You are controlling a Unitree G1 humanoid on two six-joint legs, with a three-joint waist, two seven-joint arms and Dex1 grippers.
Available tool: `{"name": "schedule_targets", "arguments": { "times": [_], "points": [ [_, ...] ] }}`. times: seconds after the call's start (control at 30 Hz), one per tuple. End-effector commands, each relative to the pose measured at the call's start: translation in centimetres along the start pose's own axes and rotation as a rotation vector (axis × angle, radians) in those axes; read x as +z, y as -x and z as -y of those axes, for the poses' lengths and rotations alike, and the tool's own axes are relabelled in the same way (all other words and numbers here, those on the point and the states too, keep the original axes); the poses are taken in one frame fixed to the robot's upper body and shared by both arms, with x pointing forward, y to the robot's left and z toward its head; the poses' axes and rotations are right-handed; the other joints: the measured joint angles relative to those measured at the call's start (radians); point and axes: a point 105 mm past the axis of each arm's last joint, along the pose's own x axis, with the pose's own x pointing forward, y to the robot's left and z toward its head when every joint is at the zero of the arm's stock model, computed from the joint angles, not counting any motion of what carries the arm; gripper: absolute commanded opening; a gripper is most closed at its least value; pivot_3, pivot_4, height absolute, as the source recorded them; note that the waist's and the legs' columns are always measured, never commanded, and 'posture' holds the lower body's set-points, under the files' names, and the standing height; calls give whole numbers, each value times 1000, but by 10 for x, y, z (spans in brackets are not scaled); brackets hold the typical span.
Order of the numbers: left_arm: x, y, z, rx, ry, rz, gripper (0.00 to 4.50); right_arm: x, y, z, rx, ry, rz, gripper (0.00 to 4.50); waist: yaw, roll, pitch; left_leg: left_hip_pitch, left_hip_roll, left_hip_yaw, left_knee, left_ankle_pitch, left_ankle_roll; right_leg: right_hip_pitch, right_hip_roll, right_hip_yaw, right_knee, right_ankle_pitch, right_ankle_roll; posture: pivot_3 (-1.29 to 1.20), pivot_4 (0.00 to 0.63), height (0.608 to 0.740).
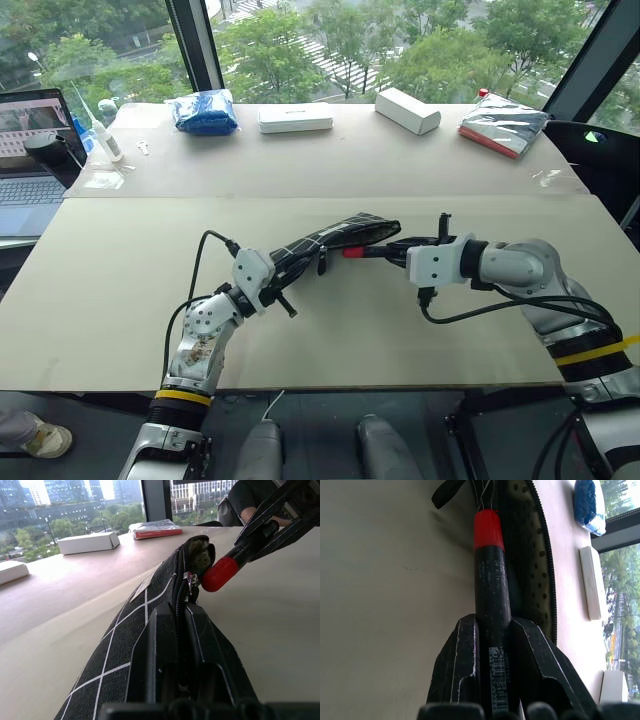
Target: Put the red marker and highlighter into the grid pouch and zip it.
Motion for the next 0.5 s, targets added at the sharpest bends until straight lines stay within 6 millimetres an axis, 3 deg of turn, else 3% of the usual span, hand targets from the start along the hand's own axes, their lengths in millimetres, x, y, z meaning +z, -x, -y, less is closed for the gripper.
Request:
{"name": "schedule_targets", "arguments": {
  "times": [0.03, 0.33, 0.5],
  "points": [
    [10, -4, -1, -10, -31, 42, 0, 10, -2, 22, -64, 56, 32, 552, 0, 0, 0, 0, 0, 0, 0, 0, 0, 0, 0, 0, 0, 0, 0, 0, 150, 740],
    [11, -1, -2, -1, -36, 42, 0, -3, 27, 35, -95, -9, 48, 552, 4, 0, 0, 0, 0, 0, 0, 0, 0, 0, 0, 0, 0, 0, 0, 0, 150, 740],
    [12, -4, -2, -3, -36, 43, 0, -22, 34, 35, -71, 20, -43, 552, 1, 0, 0, 0, 0, 0, 0, 0, 0, 0, 0, 0, 0, 0, 0, 0, 150, 740]
  ]
}}
